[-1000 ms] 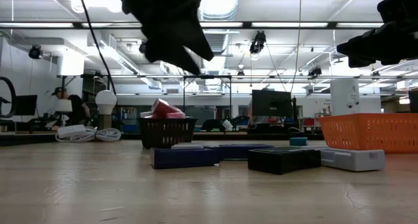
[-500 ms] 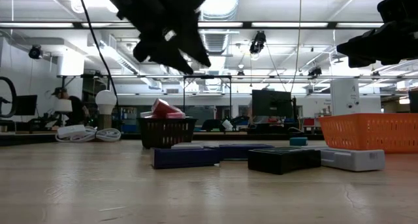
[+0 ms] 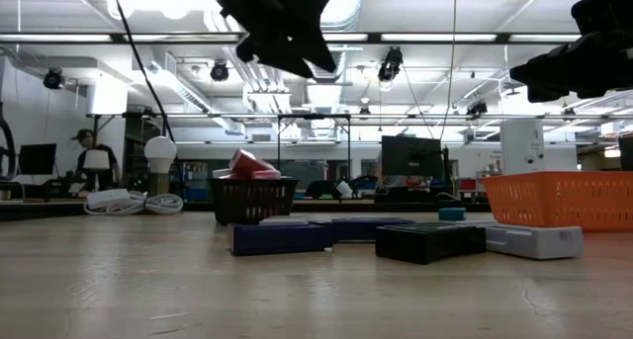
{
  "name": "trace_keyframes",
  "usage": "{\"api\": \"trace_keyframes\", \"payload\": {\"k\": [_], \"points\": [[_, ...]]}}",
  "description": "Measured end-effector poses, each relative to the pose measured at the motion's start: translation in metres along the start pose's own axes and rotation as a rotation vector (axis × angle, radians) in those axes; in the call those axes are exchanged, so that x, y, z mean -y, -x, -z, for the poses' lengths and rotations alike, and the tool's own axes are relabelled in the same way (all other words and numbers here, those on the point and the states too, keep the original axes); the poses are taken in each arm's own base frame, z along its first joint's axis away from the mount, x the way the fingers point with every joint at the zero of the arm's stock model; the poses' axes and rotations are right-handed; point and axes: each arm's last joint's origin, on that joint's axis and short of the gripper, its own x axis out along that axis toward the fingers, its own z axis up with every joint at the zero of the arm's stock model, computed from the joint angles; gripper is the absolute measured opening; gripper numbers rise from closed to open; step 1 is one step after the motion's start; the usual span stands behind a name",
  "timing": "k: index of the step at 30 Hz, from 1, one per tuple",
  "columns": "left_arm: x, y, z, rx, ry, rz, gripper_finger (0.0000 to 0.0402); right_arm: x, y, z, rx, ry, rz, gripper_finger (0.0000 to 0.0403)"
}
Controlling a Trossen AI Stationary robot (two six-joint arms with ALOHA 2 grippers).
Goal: Pick & Place Office items
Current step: Put the blue digital clock in the orange bin
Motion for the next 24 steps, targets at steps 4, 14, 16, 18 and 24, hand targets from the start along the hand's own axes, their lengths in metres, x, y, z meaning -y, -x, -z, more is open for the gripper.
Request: {"api": "trace_keyframes", "payload": {"k": [4, 14, 16, 18, 24], "points": [[-0.013, -0.006, 0.0, -0.059, -0.014, 0.089, 0.0275, 0.0, 0.0, 0.0, 0.0, 0.0, 0.0, 0.0009], [-0.042, 0.049, -0.031, 0.103, -0.048, 0.06, 0.0275, 0.0, 0.0, 0.0, 0.0, 0.0, -0.001, 0.0009], [-0.044, 0.058, -0.033, 0.119, -0.077, 0.081, 0.0275, 0.0, 0.0, 0.0, 0.0, 0.0, 0.0, 0.0009], [-0.047, 0.067, -0.031, 0.117, -0.11, 0.098, 0.0275, 0.0, 0.0, 0.0, 0.0, 0.0, 0.0, 0.0009], [-0.061, 0.087, -0.022, 0.108, -0.143, 0.104, 0.0275, 0.0, 0.0, 0.0, 0.0, 0.0, 0.0, 0.0009]]}}
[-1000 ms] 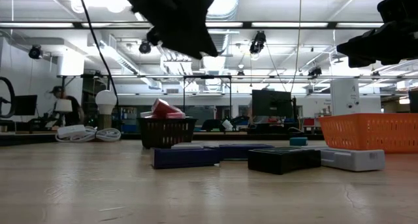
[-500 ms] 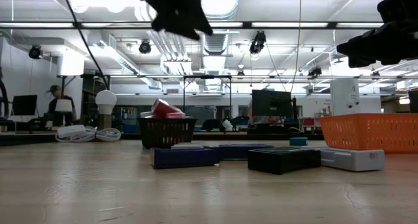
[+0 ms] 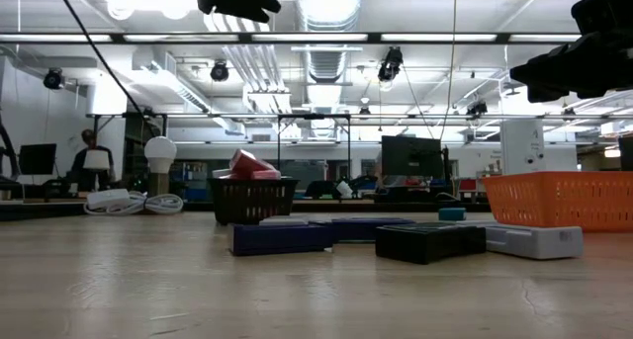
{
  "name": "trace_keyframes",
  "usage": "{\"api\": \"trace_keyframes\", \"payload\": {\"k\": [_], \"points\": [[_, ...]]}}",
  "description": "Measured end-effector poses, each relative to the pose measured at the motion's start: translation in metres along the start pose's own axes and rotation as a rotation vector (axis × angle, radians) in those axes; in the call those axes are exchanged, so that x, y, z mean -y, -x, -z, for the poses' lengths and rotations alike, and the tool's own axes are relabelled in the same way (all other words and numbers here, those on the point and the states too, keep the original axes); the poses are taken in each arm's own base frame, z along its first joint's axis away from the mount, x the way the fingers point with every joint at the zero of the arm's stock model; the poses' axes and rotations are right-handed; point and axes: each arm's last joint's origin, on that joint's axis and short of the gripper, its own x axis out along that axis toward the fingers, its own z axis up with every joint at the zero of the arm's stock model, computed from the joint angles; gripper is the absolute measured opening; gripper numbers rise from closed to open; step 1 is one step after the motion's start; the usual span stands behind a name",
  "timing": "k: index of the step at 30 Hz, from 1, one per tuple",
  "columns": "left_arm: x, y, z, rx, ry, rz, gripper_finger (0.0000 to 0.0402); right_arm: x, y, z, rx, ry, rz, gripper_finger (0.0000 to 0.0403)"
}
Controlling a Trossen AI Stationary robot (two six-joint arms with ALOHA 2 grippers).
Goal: Pick & Place Office items
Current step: Put the blue digital clock in the orange bin
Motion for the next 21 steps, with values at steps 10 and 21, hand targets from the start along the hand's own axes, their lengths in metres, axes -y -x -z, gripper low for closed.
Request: {"api": "trace_keyframes", "payload": {"k": [10, 21], "points": [[-0.022, 0.05, 0.001, 0.119, -0.005, 0.034, 0.0275, 0.0, 0.0, 0.0, 0.0, 0.0, 0.0, 0.0008], [-0.029, 0.062, 0.032, 0.311, -0.03, 0.021, 0.0275, 0.002, 0.001, -0.015, 0.157, -0.412, -0.013, 0.0008]]}}
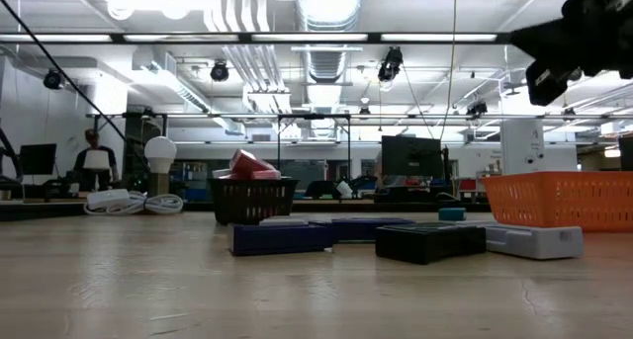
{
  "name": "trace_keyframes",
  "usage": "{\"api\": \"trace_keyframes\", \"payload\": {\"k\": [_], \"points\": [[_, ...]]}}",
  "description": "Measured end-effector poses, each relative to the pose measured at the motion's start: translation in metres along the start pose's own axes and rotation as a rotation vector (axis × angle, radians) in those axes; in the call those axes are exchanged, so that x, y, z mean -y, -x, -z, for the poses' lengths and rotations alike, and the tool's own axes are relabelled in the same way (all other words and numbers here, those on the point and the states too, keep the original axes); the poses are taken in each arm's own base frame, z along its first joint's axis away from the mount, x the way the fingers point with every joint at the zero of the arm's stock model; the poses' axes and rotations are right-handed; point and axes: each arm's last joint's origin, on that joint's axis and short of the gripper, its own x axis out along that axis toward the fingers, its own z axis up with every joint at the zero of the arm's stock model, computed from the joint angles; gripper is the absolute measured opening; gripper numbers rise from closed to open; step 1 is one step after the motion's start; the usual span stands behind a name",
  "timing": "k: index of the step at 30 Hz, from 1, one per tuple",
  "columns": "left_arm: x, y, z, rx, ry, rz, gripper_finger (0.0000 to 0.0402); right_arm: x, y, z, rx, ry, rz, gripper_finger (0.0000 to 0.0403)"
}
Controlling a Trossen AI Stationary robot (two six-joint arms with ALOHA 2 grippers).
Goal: Pick & Place Office items
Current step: Put the blue digital clock in the orange bin
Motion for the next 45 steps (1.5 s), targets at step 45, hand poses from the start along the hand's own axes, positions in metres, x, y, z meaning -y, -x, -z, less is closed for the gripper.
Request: {"api": "trace_keyframes", "payload": {"k": [45], "points": [[0.01, -0.004, 0.038, -0.044, 0.008, 0.006, 0.0275, -0.036, -0.067, -0.11, -0.046, -0.229, 0.377, 0.0009]]}}
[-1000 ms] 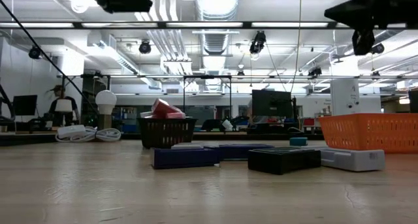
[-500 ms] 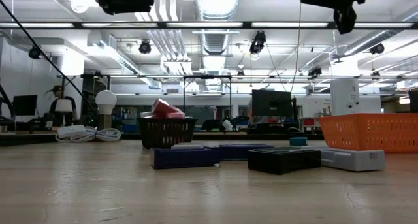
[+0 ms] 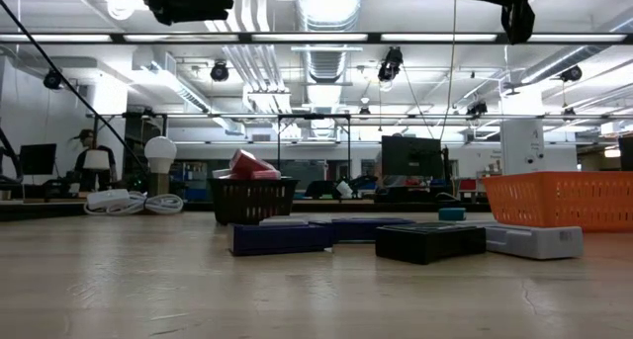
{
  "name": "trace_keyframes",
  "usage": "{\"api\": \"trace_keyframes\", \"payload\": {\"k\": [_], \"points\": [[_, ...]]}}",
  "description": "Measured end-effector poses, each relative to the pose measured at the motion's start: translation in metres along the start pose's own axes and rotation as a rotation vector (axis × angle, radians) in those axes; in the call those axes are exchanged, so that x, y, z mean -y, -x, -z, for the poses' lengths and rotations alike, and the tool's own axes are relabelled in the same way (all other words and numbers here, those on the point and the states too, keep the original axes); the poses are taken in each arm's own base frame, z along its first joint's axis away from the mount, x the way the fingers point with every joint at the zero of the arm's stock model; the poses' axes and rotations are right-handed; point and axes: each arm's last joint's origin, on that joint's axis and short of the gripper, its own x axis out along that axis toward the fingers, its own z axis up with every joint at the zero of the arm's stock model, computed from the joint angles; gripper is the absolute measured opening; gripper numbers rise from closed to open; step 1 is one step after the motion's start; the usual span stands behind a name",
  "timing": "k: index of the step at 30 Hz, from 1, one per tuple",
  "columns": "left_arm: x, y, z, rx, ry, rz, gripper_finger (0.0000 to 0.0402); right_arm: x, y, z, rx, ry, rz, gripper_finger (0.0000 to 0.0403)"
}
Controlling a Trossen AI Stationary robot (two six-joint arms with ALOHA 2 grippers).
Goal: Pick & Place Office items
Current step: Put the blue digital clock in the orange bin
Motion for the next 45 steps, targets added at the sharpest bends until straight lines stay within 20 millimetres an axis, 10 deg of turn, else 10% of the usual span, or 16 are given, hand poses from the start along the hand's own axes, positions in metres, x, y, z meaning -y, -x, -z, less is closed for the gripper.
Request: {"api": "trace_keyframes", "payload": {"k": [14, 23, 45], "points": [[0.0, 0.0, 0.0, 0.0, 0.002, 0.0, 0.0275, 0.005, -0.005, 0.003, 0.091, -0.034, 0.192, 0.0009], [0.0, 0.0, 0.0, -0.001, 0.002, 0.0, 0.0275, 0.005, -0.044, 0.017, 0.13, -0.102, 0.424, 0.0009], [0.0, 0.0, 0.0, -0.002, 0.002, 0.0, 0.0275, 0.036, -0.135, 0.034, -0.459, -0.352, 0.951, 0.0009]]}}
